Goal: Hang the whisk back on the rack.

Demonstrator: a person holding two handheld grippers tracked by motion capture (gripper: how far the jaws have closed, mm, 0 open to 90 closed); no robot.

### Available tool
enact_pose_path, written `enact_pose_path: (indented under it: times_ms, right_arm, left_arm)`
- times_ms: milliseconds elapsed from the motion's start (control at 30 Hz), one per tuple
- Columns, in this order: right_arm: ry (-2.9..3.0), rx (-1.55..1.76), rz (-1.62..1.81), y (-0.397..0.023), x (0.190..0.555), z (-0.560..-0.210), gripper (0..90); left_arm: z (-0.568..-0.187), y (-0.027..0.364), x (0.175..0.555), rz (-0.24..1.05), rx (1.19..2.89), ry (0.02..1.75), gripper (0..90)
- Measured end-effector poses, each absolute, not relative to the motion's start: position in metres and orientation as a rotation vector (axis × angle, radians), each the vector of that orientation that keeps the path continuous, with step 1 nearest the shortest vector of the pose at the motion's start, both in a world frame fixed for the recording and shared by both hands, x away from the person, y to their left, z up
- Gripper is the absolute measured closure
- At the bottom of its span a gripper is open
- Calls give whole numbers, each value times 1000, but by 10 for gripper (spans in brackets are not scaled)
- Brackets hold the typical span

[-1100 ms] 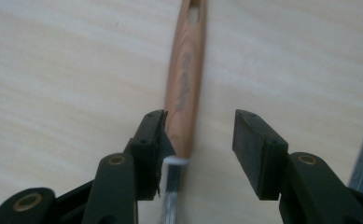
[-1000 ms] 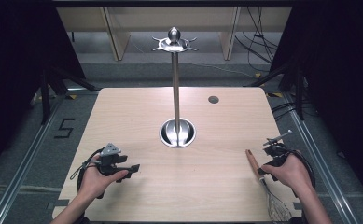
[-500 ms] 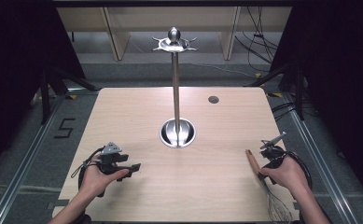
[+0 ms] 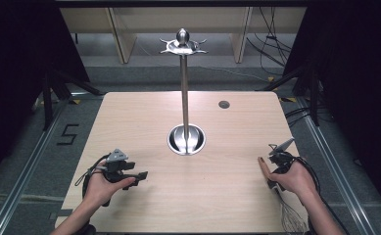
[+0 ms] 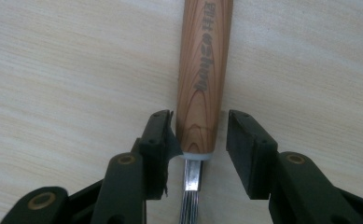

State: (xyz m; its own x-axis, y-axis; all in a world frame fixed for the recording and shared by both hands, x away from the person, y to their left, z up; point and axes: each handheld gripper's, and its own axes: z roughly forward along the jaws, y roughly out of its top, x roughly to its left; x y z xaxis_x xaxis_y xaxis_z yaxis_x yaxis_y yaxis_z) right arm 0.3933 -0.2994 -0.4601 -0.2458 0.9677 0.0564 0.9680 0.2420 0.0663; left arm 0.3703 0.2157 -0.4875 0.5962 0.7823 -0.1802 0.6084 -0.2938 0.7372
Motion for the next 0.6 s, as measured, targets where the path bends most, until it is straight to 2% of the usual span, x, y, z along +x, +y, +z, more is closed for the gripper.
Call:
enact_pose_path:
  times_ms: [200,267,600]
  right_arm:
    - [-2452,-1920,-111,-300,396,-463,634]
    - [-2457,-1935,-114,-298,397,-465,678]
    - [-2440,-1951,-96,-296,398,-467,688]
  left_arm:
    - [-487,217,370,273,2015,1102,305]
    - [-487,217,369,267,2018,1098,305]
    - [-489,216,370,269,2025,1096,305]
